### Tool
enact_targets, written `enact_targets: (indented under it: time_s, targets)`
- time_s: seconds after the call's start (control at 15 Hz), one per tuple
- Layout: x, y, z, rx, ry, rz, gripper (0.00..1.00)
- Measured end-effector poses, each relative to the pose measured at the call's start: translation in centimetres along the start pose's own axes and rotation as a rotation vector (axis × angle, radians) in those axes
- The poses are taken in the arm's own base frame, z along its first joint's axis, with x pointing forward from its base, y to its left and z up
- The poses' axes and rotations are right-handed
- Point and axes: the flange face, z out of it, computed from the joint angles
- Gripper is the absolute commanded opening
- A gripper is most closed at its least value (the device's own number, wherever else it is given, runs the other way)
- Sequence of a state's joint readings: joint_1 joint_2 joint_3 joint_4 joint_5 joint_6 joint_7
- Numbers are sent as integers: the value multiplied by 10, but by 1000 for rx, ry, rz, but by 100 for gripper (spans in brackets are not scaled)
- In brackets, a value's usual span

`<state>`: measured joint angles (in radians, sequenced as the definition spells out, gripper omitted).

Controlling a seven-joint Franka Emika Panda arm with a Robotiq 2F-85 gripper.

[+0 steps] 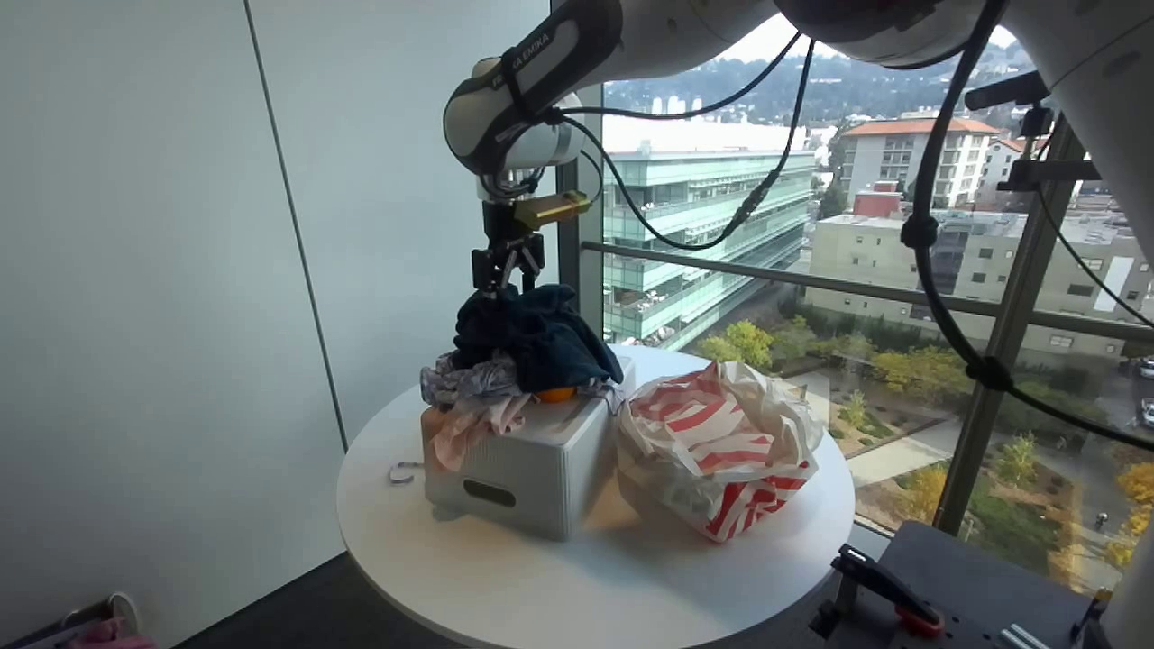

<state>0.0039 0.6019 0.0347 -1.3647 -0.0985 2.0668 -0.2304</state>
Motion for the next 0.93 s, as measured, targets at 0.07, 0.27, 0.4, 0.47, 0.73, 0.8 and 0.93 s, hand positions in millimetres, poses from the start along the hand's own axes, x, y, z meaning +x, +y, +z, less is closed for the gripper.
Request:
enact_targets:
  time_s: [0.07,0.27,0.4,0.47,0.73,0.8,0.93]
  targets:
    - [0,-1,0,2,0,-12,49]
    - [1,-2,-3,3,-2,-25,27]
    - [0,0,-5,3,-7,-19,15]
    - [-1,3,-6,5,-9,-14,12]
    - [-6,11,-18,52,-9,30,11]
    - [-7,13,-29,59,5,38,11]
    - [-12,18,-62,57,44,55,12]
